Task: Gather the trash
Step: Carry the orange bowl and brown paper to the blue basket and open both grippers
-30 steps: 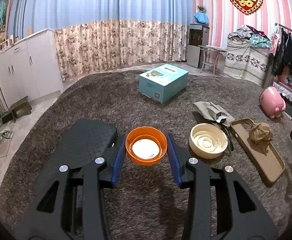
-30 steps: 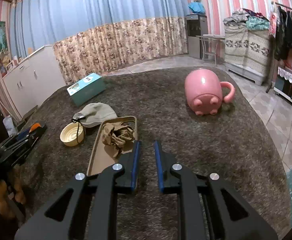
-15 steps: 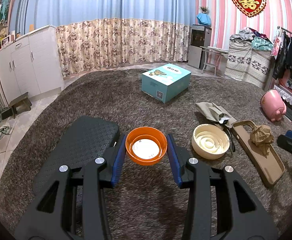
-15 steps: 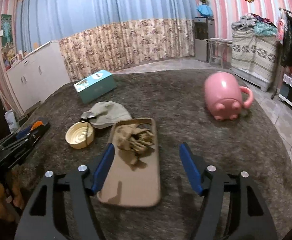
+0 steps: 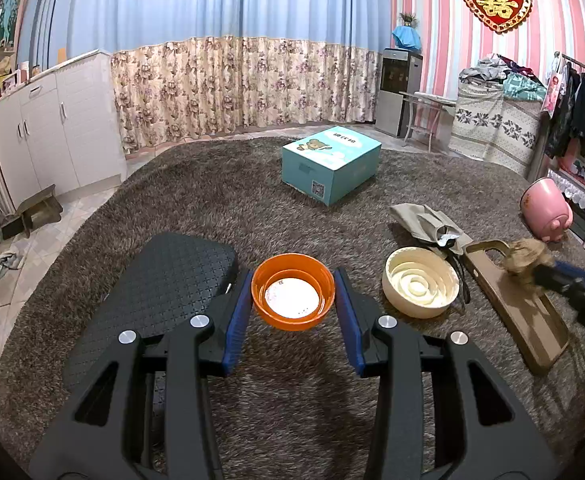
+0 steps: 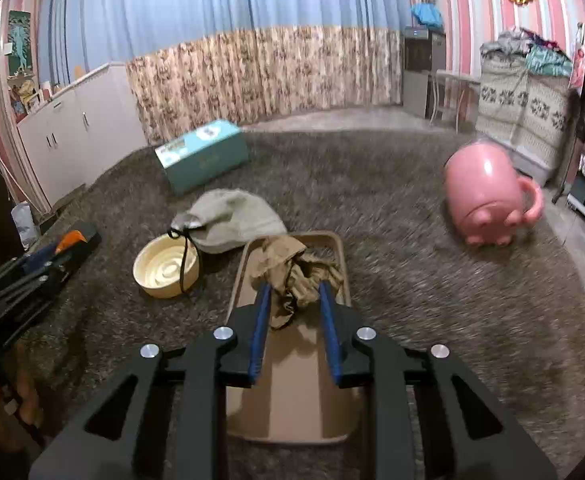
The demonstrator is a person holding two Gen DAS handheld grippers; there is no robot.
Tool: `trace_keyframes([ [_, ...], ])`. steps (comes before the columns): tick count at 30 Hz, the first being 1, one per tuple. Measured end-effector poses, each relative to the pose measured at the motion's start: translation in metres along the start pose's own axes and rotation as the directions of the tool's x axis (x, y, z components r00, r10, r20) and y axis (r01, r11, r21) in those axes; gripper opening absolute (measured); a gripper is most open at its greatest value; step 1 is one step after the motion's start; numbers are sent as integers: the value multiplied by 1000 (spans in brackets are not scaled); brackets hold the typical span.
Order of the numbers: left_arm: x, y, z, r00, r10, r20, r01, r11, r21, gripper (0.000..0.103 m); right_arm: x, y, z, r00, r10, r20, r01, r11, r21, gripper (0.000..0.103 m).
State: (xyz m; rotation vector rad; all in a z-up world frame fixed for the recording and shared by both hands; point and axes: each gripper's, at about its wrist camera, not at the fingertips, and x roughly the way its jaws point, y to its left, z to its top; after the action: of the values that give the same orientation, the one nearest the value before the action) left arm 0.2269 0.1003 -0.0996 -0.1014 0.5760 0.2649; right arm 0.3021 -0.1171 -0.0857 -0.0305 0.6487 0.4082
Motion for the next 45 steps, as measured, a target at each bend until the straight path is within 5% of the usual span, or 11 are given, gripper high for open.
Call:
trace_keyframes([
  [7, -8, -8, 5, 1000, 11, 22, -12, 999, 33, 40, -67, -33, -6, 994, -66, 82, 63, 997, 38, 23],
  [13, -43, -44, 20, 993, -101, 67, 99, 994, 37, 40, -132, -81, -17, 974, -173, 146, 154, 979, 132, 23],
  [24, -105, -171, 31, 920, -375, 115, 354, 920, 169, 40, -213, -180, -70, 912, -389, 132, 333, 888, 317, 23],
  [45, -106, -319, 6, 840, -543, -5, 516, 794, 320, 40, -245, -309, -127, 864, -502, 43, 395, 729, 558, 23],
])
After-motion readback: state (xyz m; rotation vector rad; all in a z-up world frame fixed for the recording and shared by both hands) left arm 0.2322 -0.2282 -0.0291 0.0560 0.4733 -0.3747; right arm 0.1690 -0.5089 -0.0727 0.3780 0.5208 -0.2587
